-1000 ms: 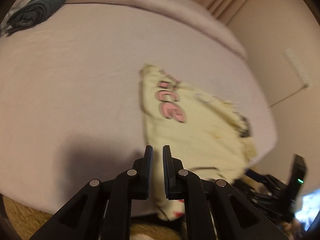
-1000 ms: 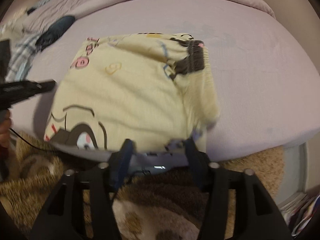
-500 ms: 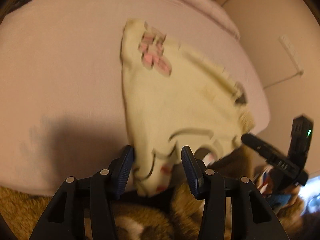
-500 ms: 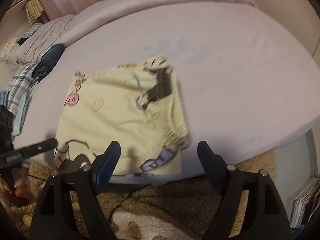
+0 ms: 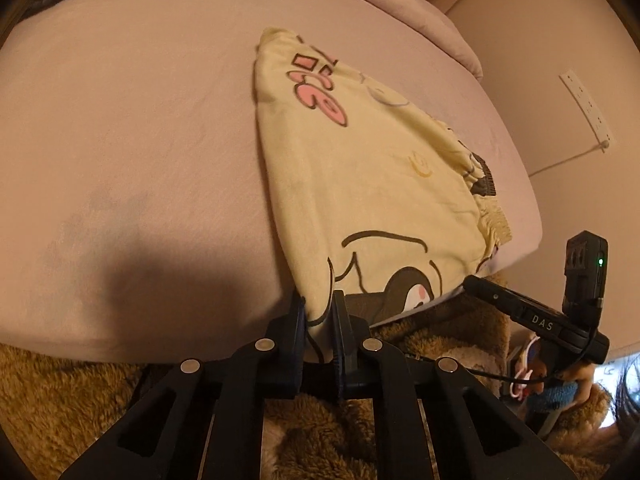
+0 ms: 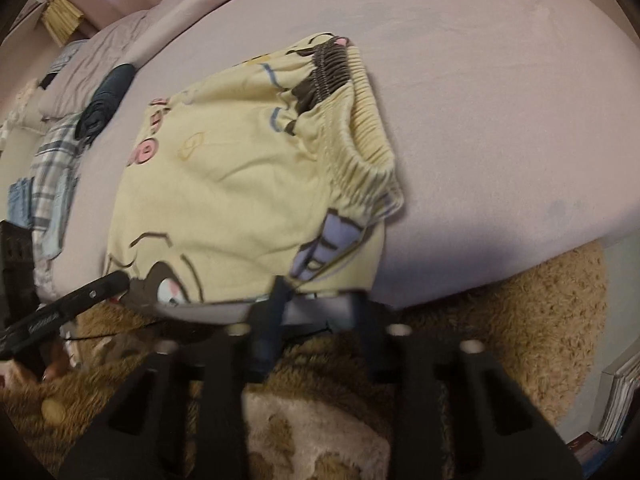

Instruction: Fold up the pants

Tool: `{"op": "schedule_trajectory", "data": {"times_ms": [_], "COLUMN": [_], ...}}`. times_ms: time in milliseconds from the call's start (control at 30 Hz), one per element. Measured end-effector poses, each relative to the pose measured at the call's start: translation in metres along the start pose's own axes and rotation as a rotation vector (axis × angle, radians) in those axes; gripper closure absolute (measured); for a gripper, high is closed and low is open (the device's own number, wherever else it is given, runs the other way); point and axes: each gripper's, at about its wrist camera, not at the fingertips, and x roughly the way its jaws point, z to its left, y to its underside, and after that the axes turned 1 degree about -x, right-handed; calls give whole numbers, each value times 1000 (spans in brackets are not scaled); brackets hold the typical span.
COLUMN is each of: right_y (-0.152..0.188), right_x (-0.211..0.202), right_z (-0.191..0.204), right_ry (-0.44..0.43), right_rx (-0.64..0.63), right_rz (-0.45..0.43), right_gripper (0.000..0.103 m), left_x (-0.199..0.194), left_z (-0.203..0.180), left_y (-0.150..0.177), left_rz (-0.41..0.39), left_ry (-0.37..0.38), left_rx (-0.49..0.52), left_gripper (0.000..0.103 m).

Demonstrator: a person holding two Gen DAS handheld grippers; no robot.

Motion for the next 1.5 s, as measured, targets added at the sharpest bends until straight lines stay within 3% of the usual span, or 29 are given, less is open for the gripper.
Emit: {"op": "schedule_trajectory", "data": {"times_ms": [133, 200, 267, 333, 433, 500, 667, 867, 933, 1000, 1033, 1200, 1267, 1300, 1333, 1500], "right_y": [-1, -6, -17, -31, -55, -75, -121, -156, -162, -165, -168, -179, -182, -182, -182, -187], "right_x": [-2, -14, -32, -50, -69, -75, -46, 28, 51, 73, 81, 110, 121, 124, 127, 116], "right_z": [-9, -11, -6, 7, 28, 49, 107, 179, 193, 205, 209, 213, 215, 215, 216, 223], "right_ry": [127, 140, 160, 190, 178, 107, 18, -45, 4, 146, 153, 68, 49, 33, 25, -13], "right_rx": [14, 32, 8, -46, -119, -180, -302, -450, -475, -509, -521, -488, -496, -499, -497, -477], "right_rz": [29, 4, -37, -103, -185, -253, -260, -129, -102, -99, -105, -12, 6, 19, 28, -22], "right_gripper": [75, 73, 63, 49, 48, 41, 39, 39, 40, 40, 39, 42, 57, 83, 89, 91], "left_x": [1, -7, -17, -24, -35, -35, -23, 3, 13, 17, 18, 15, 12, 10, 8, -10], "left_z": [6, 8, 12, 15, 24, 26, 22, 23, 22, 23, 24, 32, 29, 26, 24, 17], "left_y": [4, 6, 6, 4, -5, -12, -36, -73, -75, -76, -75, -68, -64, -61, -59, -47], "left_rz": [16, 10, -7, -33, -95, -120, -140, -114, -86, -89, -98, -106, -112, -115, -117, -126], "left_ry": [12, 65, 103, 88, 76, 92, 63, 78, 109, 119, 127, 144, 122, 110, 103, 70], "left_rx": [-27, -24, -32, -37, -67, -88, -44, -88, -114, -136, -135, -154, -149, -142, -132, -93], "left_gripper": [92, 92, 92, 92, 92, 92, 92, 91, 91, 91, 91, 91, 91, 94, 95, 95]}}
